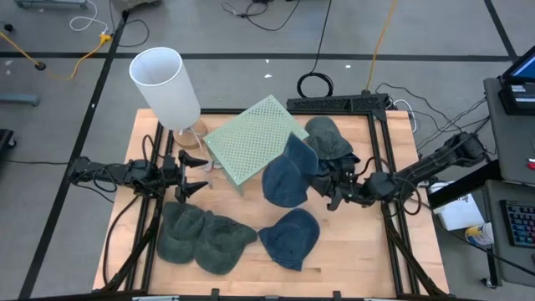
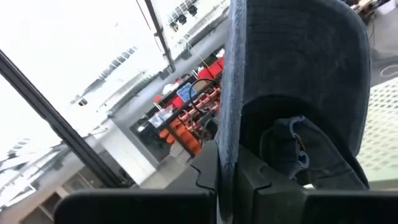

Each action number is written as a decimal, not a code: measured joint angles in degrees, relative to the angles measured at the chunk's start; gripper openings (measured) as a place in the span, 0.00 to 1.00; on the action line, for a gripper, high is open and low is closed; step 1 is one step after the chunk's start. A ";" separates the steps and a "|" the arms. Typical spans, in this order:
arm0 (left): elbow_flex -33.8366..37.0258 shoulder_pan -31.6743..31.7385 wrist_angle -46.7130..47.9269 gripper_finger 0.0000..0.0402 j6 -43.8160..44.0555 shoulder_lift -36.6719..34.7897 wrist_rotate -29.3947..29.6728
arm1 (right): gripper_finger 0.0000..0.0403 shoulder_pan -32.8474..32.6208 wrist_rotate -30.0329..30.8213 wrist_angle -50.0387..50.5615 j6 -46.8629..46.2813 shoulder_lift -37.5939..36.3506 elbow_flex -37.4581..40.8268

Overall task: Pick & Place hat
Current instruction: Put the bottom right blue cap on the shelf

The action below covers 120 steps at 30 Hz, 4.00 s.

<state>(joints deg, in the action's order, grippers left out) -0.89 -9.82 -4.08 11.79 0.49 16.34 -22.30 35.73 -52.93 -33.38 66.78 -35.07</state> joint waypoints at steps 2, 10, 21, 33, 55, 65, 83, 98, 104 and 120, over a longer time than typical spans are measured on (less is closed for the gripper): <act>-0.01 -0.02 0.00 0.99 2.13 -0.01 0.13 | 0.02 0.91 -1.06 -0.27 0.60 0.00 0.00; -2.86 -0.21 0.08 0.99 6.50 1.84 -1.28 | 0.01 5.88 -7.62 -2.63 0.43 0.00 -1.65; -22.67 -2.28 2.16 0.99 3.72 21.93 3.10 | 0.01 14.44 -18.69 4.11 3.91 -0.02 -12.69; -50.37 -2.43 8.92 0.99 10.01 44.14 3.01 | 0.01 19.28 -30.08 7.38 15.02 0.00 -22.67; -73.33 -0.46 1.36 0.99 14.25 65.60 -6.29 | 0.01 19.91 -40.73 7.71 23.68 -0.04 -30.82; -73.37 2.33 -4.16 0.99 19.09 69.90 -10.37 | 0.01 18.03 -40.60 8.09 24.19 0.00 -30.82; -73.37 3.76 -5.84 0.71 26.21 70.55 -14.14 | 0.01 17.64 -40.31 7.78 26.60 0.00 -30.77; -73.37 3.76 -7.18 0.23 39.55 70.53 -14.78 | 0.02 17.64 -40.31 7.76 26.60 0.00 -30.75; -73.35 3.76 -9.47 0.05 40.05 70.53 -14.78 | 0.09 17.64 -40.29 8.73 26.60 0.00 -30.75; -73.31 4.28 -14.25 0.05 39.76 67.44 -17.96 | 0.46 17.28 -39.93 40.84 16.93 -6.42 -30.67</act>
<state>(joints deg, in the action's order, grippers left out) -74.19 -5.55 -18.33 51.55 67.93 -1.62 -5.02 -4.20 -12.09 -16.46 60.37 -65.73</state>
